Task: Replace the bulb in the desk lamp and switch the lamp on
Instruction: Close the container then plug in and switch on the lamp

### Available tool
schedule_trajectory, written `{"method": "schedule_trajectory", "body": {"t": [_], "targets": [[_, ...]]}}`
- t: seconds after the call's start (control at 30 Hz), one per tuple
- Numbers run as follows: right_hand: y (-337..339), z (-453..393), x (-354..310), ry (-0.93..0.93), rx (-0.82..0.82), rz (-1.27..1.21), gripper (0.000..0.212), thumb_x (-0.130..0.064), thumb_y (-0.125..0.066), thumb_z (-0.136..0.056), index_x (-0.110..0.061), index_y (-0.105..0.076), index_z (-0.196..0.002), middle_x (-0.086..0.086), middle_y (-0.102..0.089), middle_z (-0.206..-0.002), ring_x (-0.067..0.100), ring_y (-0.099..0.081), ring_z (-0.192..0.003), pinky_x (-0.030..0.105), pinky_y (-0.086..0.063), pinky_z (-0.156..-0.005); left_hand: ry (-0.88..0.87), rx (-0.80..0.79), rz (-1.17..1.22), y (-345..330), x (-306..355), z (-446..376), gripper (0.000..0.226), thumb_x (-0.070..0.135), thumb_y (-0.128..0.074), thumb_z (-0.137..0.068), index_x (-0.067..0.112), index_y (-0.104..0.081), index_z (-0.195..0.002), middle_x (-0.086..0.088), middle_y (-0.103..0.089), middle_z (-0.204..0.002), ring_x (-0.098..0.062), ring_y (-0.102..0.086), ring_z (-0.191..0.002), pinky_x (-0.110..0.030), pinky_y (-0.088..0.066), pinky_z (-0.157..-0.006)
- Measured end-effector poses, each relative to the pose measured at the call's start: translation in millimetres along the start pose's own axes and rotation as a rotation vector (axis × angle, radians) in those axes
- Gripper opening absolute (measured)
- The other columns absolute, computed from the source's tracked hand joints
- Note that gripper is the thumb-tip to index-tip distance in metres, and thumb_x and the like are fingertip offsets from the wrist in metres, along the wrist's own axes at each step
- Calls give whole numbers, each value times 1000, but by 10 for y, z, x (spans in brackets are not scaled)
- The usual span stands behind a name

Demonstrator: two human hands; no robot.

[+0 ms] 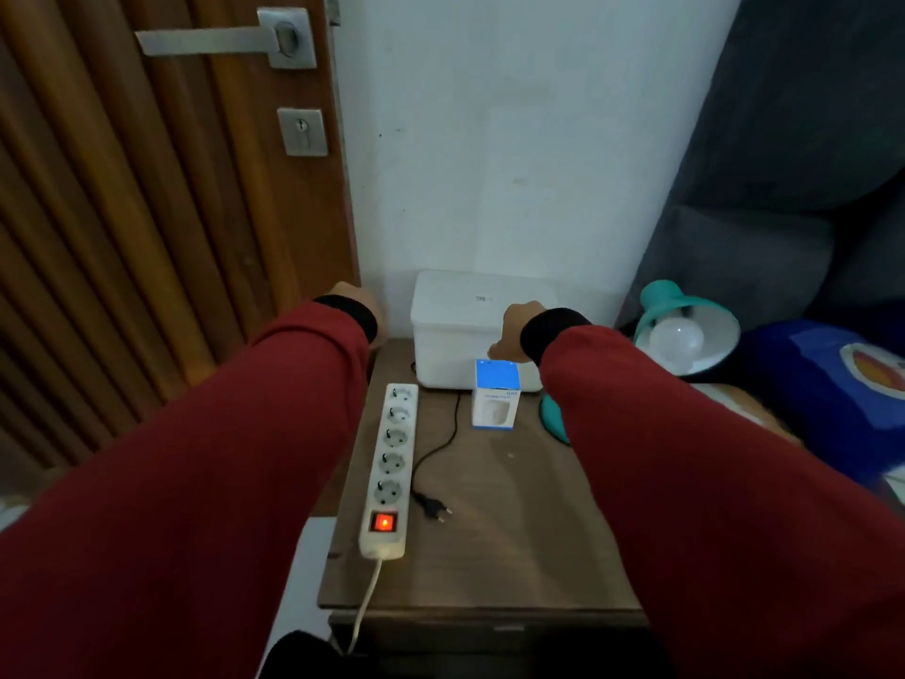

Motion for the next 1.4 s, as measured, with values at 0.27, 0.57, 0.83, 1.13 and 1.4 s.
{"method": "schedule_trajectory", "body": {"t": [0.27,0.57,0.83,1.13,1.4], "targets": [[-841,334,-461,113,-34,-125,39,-30,-47,-94,-6,-60,-122,13,-58,-129,30,-52,-120,31,-42,-97,25,-47,361,-827,-153,396,45,43,-52,-92,0,-63,-102,-16,-59,-117,-24,-55,-86,-26,-42,-68],[-1784,428,-539,-43,-105,-778,33,-14,-56,-90,-19,-61,-123,8,-63,-123,22,-60,-110,30,-49,-95,-29,-160,624,-1809,-11,715,45,41,-49,-94,14,-54,-130,-8,-59,-130,-23,-53,-121,-29,-40,-100],[-2198,398,-496,-68,-140,-812,52,-18,-71,-81,-21,-54,-130,6,-59,-128,19,-55,-116,30,-44,-99,-32,-169,966,-2310,56,747,57,19,-66,-86,19,-44,-139,-3,-59,-132,-15,-56,-120,-26,-39,-105],[-2304,298,-589,-25,-57,-531,43,-13,-62,-84,-16,-56,-126,7,-60,-128,23,-55,-118,28,-45,-96,-46,-176,1068,-2459,7,698,58,20,-70,-83,22,-47,-137,-2,-58,-134,-15,-53,-123,-35,-35,-112],[-2083,208,-610,-123,-22,-1017,52,-5,-59,-84,-23,-52,-132,6,-62,-124,22,-59,-112,34,-48,-99,-33,-185,1184,-2424,-27,640,56,11,-69,-83,21,-50,-134,2,-59,-132,-10,-58,-114,-26,-41,-103]]}}
Point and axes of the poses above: each hand's wrist, its own z-axis away from the middle knuckle, its own y-axis out of the back of the hand, x = y × z, the point moved 5 cm from there along -z, towards the middle knuckle
